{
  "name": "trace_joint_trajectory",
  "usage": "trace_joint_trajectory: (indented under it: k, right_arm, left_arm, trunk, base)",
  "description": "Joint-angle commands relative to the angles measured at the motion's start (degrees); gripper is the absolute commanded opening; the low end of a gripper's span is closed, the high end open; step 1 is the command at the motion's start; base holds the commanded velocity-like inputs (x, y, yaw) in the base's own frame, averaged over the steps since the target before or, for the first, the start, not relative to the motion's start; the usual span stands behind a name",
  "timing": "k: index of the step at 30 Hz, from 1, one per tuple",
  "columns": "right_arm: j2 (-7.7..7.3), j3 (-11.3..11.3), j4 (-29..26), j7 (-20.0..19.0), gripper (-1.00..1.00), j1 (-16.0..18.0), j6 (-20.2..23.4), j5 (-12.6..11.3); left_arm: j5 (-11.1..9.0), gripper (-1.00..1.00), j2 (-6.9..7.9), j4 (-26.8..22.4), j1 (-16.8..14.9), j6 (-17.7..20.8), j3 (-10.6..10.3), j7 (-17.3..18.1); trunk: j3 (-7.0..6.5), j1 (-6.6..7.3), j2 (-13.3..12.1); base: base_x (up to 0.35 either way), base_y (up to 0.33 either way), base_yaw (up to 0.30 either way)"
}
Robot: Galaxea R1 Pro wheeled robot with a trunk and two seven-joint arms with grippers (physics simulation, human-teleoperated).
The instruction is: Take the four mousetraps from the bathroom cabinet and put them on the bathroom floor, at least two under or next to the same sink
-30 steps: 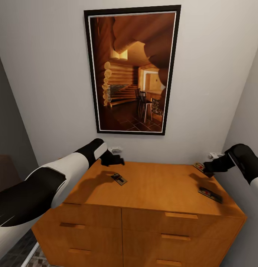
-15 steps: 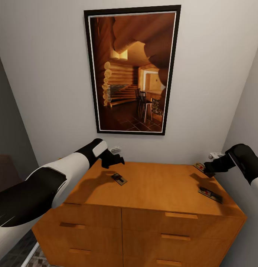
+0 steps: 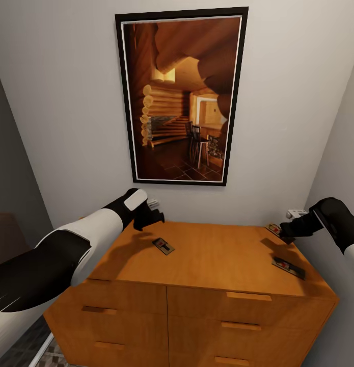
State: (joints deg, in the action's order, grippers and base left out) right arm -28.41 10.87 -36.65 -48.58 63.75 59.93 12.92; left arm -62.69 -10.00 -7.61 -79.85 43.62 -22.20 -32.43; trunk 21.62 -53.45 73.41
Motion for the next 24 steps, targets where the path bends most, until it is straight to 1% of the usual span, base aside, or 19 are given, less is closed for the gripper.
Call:
trace_joint_trajectory:
  k: [1, 5, 12, 17, 19, 21, 24]
  right_arm:
    - [-0.06, 0.21, -0.05, -0.56, -1.0, 0.05, 0.07, 0.53]
    - [-0.07, 0.21, -0.02, -0.52, -1.0, 0.05, 0.07, 0.53]
    - [-0.07, 0.21, 0.0, -0.48, -1.0, 0.05, 0.07, 0.53]
    - [-0.11, 0.21, 0.0, -0.43, -1.0, 0.05, 0.07, 0.53]
    - [-0.09, 0.21, 0.0, -0.35, -1.0, 0.05, 0.07, 0.53]
    - [-0.08, 0.21, 0.02, -0.32, -1.0, 0.05, 0.07, 0.53]
    - [-0.07, 0.21, 0.01, -0.32, -1.0, 0.05, 0.07, 0.53]
  left_arm:
    - [-0.63, 1.0, 0.0, -0.2, -0.04, 0.16, -0.28, -0.78]
    - [-0.53, 1.0, 0.0, -0.56, -0.04, 1.11, -0.45, -1.69]
    - [-0.22, 1.0, 0.29, -0.77, -0.04, 3.51, -0.97, -1.97]
    - [-0.06, 1.0, 2.37, -0.88, -0.04, 6.2, -1.32, -2.01]
    - [-0.06, 1.0, 4.68, -1.4, -0.04, 8.35, -1.44, -2.02]
    - [-0.06, 1.0, 5.96, -2.38, -0.04, 9.27, -1.48, -2.01]
    - [0.14, 1.0, 6.83, -3.94, -0.04, 10.13, -1.58, -1.97]
  trunk:
    - [0.08, 0.0, 0.05]
    - [0.08, 0.0, 0.05]
    - [0.08, 0.0, 0.05]
    - [0.08, 0.0, 0.05]
    - [0.08, 0.0, 0.05]
    - [0.08, 0.0, 0.05]
    - [0.08, 0.0, 0.05]
  base:
    - [0.0, 0.0, 0.0]
    - [0.0, 0.0, 0.0]
    - [0.0, 0.0, 0.0]
    - [0.0, 0.0, 0.0]
    - [0.0, 0.0, 0.0]
    - [0.0, 0.0, 0.0]
    - [0.0, 0.0, 0.0]
